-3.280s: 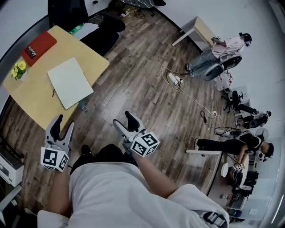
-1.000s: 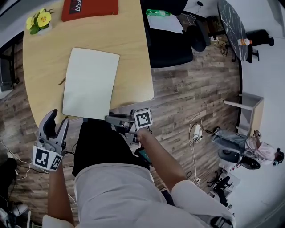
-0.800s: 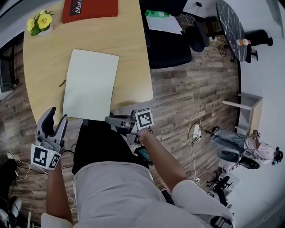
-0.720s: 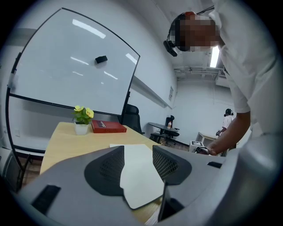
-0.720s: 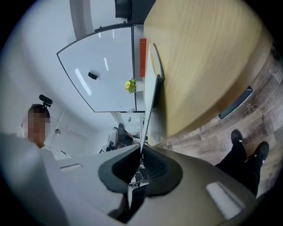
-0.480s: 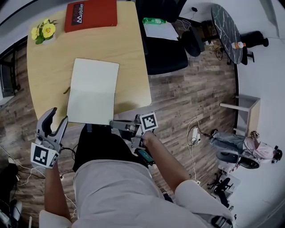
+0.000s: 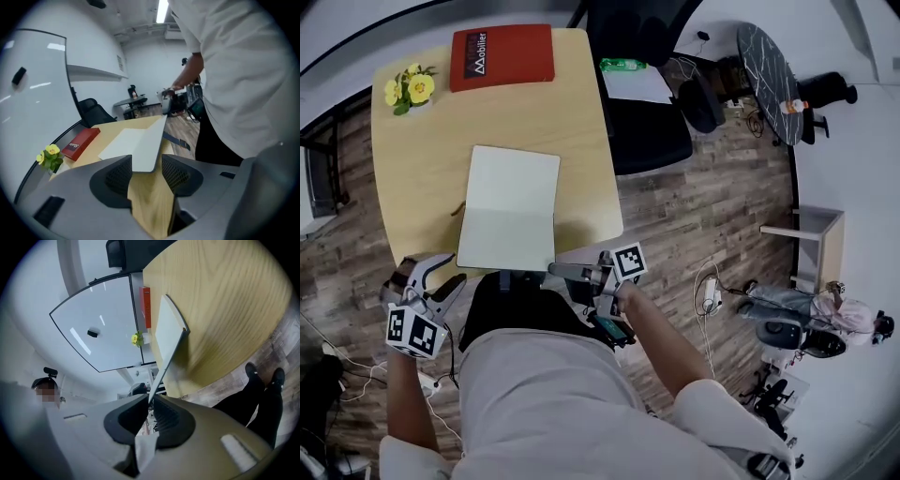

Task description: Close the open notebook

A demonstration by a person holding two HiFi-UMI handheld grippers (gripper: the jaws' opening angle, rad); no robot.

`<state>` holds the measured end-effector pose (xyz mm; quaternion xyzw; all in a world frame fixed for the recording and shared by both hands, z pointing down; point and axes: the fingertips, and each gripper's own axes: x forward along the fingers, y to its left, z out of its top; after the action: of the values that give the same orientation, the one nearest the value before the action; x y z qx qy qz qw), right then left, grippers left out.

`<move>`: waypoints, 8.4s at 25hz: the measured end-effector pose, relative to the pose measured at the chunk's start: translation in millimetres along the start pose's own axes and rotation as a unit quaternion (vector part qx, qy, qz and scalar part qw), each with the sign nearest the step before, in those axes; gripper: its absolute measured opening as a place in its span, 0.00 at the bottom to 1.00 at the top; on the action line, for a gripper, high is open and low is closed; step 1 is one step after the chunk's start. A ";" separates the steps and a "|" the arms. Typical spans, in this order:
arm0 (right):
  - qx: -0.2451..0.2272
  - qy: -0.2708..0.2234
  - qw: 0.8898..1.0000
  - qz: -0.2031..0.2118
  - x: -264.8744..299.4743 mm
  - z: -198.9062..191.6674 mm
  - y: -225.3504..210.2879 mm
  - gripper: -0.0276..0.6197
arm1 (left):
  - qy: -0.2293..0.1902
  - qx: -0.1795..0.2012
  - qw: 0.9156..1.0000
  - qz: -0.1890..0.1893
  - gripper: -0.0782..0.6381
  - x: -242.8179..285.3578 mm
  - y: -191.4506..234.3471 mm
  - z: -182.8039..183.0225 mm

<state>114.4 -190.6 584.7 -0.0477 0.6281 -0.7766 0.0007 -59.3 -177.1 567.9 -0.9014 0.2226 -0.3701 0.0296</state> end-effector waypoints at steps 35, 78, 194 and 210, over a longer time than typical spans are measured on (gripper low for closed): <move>-0.404 -0.273 0.867 -0.102 -51.3 67.3 120.6 0.08 | -0.035 0.066 0.994 -0.078 0.14 15.6 61.6 27.8; -0.628 -0.233 0.691 -0.271 -27.9 249.8 113.6 0.08 | -0.048 -0.103 0.988 -0.108 0.16 112.7 194.3 23.9; -0.712 -0.296 0.585 -0.252 30.0 -420.7 154.9 0.08 | -0.300 -0.283 0.864 0.288 0.13 -392.4 -271.9 -3.9; -0.737 -0.310 0.561 -0.214 -69.8 -465.9 158.9 0.08 | -0.296 -0.280 0.854 0.324 0.13 -367.1 -334.2 64.3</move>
<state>139.6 234.6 328.4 -0.4024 0.9145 0.0419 -0.0063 -118.9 271.5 354.1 -0.8152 0.5772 0.0228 -0.0416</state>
